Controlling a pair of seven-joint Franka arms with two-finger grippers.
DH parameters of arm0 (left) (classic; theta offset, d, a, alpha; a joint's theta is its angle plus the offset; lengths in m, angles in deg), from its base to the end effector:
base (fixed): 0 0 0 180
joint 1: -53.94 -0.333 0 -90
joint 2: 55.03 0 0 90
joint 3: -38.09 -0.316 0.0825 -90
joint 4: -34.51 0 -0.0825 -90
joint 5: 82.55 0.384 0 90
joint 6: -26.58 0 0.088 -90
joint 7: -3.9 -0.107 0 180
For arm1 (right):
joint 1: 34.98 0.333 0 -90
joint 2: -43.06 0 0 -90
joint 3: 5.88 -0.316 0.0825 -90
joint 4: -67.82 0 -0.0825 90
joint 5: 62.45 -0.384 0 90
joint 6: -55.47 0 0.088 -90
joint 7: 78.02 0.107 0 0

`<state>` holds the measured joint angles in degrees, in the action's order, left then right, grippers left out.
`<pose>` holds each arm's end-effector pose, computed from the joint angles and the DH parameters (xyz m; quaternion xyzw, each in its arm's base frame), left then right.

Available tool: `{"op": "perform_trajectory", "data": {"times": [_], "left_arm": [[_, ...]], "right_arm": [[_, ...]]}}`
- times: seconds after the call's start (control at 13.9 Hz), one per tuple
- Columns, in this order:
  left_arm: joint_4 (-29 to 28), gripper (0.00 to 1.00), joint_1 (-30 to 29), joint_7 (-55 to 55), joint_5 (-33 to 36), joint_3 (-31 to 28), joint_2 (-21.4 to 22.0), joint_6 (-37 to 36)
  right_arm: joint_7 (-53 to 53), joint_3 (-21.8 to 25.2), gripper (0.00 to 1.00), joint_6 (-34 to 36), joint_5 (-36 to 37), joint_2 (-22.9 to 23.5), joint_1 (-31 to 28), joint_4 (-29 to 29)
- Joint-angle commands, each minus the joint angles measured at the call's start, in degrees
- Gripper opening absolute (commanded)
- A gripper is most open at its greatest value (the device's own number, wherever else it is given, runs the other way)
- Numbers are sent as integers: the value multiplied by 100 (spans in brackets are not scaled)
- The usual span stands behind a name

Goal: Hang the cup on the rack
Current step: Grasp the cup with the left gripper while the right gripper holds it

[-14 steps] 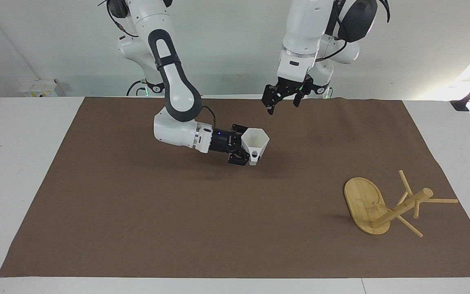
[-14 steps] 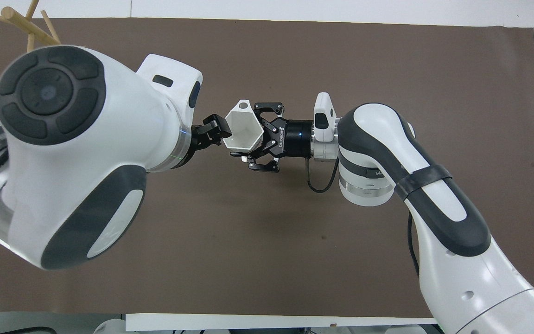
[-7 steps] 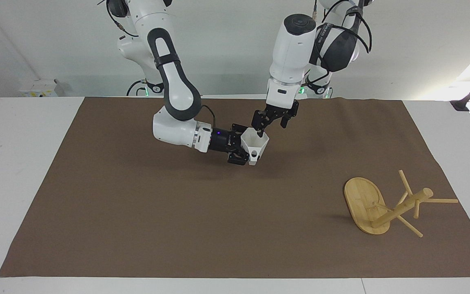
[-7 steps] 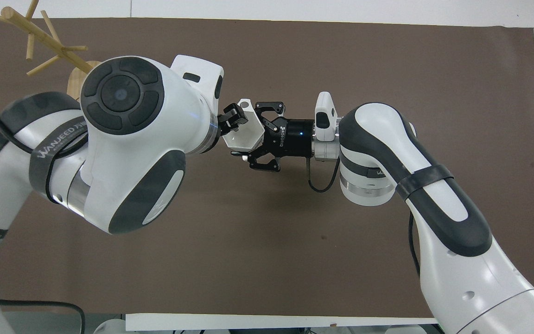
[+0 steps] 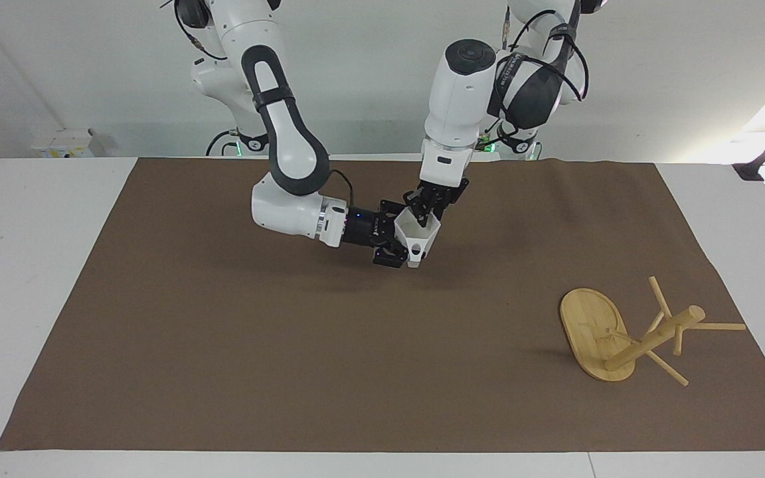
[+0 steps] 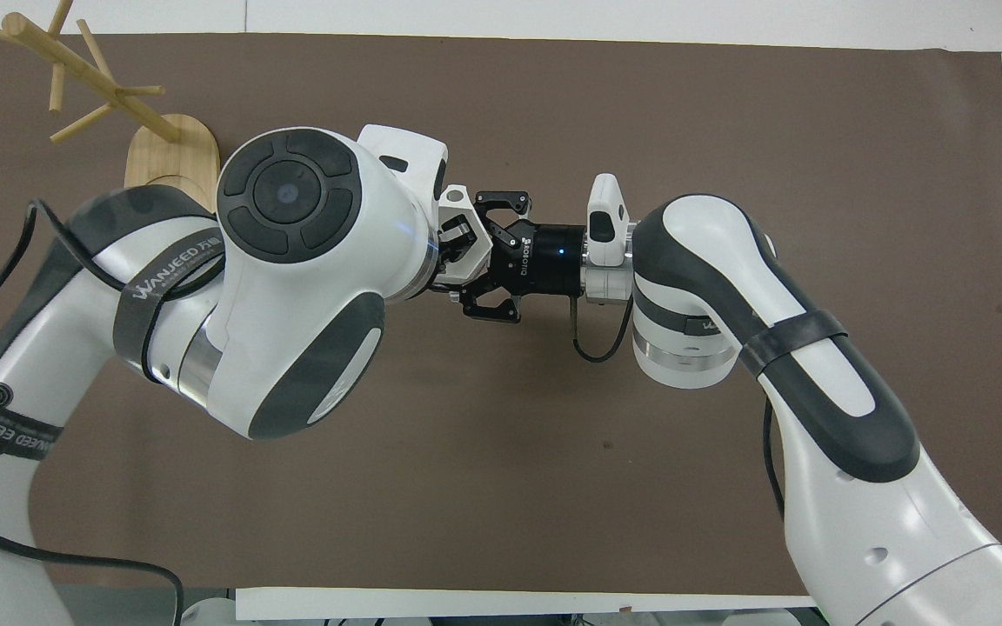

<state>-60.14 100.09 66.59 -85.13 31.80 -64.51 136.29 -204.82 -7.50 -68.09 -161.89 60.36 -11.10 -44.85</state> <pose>0.4740 -0.4055 0.5200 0.9779 0.2029 0.0210 0.0462 0.5481 0.3047 0.3471 -0.5974 -0.5146 -0.4509 0.4184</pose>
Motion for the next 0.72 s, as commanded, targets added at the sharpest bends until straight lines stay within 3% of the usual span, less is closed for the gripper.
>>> {"op": "perform_trajectory", "data": {"times": [0.0,0.29,0.36,0.43,0.65], "left_arm": [[-115,0,69,85,-67,-92,61,68],[-124,0,8,138,-58,-118,52,86],[-124,0,-18,155,-40,-127,52,86],[-98,0,-27,242,-14,-127,43,95],[-80,0,-45,287,-5,-136,34,130]], "right_arm": [[86,13,36,-125,-128,-60,29,-35],[42,13,41,-28,-128,-78,-6,-44],[77,13,59,-80,-128,-174,-15,-79],[103,22,99,-124,-119,-296,-24,-114],[77,30,99,-20,-67,-481,-216,-332]]}}
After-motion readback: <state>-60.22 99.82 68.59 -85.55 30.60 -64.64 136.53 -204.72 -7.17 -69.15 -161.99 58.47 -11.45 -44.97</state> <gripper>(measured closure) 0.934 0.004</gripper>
